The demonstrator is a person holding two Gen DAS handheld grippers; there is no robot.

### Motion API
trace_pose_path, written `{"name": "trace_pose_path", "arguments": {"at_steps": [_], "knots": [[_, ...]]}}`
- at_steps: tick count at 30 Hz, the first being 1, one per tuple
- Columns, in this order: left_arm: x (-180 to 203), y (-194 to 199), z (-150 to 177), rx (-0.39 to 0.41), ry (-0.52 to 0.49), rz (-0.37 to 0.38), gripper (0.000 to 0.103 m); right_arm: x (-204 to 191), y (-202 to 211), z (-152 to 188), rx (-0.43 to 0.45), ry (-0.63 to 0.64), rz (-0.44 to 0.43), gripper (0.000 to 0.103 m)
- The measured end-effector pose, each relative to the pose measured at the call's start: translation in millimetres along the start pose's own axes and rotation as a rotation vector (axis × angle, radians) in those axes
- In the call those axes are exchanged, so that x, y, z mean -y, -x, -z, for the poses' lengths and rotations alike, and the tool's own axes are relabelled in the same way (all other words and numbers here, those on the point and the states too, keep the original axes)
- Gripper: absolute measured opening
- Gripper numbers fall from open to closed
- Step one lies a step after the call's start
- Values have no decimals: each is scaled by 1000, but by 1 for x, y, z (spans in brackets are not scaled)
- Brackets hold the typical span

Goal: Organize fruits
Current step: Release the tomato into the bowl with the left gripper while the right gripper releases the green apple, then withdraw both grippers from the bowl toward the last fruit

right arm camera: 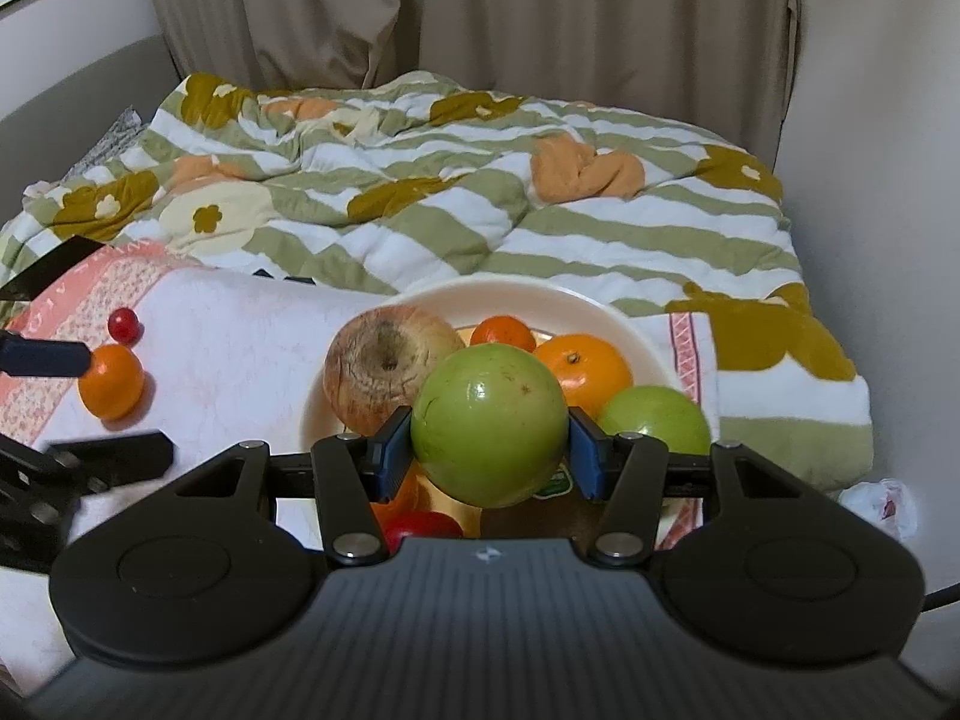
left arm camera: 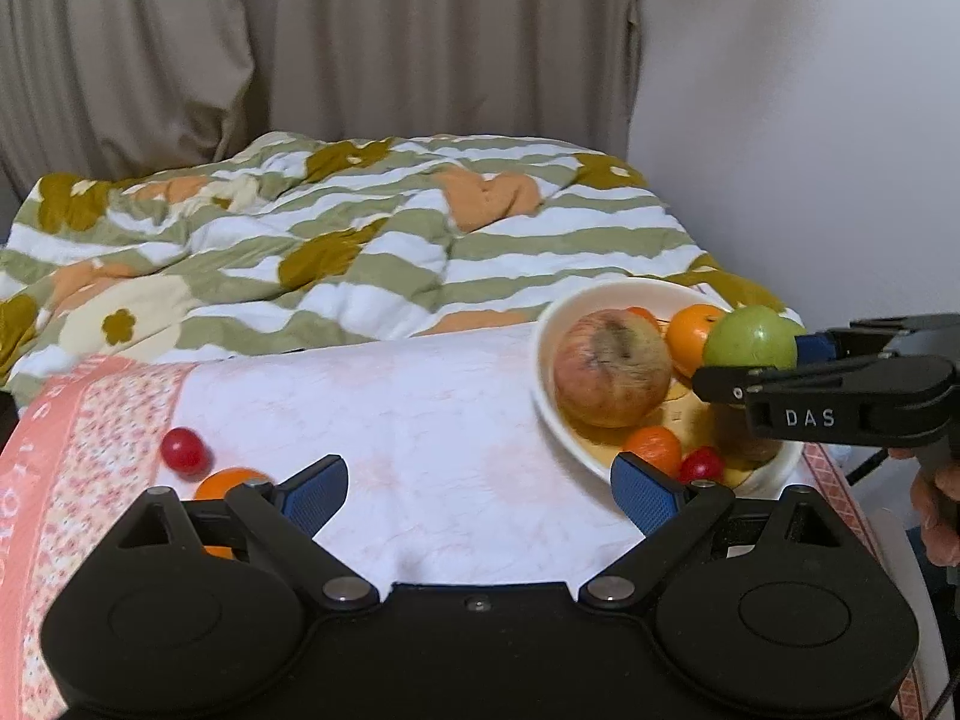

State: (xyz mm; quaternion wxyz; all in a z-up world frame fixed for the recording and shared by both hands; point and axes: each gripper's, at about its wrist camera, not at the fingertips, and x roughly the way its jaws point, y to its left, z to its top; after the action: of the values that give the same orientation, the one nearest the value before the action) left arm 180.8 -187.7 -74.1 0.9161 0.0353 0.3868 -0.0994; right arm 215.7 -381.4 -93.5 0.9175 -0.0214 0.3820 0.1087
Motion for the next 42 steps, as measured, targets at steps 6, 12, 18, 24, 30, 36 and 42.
{"name": "trace_pose_path", "arguments": {"at_steps": [6,12,18,24,30,36,42], "knots": [[-5,4,6,-3,16,-14,97,-5,-9,5,-9,24,0,69],[-5,11,11,3,21,-24,97,-9,-5,7,13,46,14,80],[-5,23,14,17,42,-30,97,-14,15,5,67,54,28,103],[-6,46,18,57,55,-37,97,-21,38,5,92,57,30,103],[-11,75,27,105,75,-61,97,-34,64,6,127,72,28,103],[-25,112,36,158,123,-108,97,-52,94,6,161,86,-3,103],[-47,145,41,199,151,-173,98,-75,114,0,186,91,-48,103]]}}
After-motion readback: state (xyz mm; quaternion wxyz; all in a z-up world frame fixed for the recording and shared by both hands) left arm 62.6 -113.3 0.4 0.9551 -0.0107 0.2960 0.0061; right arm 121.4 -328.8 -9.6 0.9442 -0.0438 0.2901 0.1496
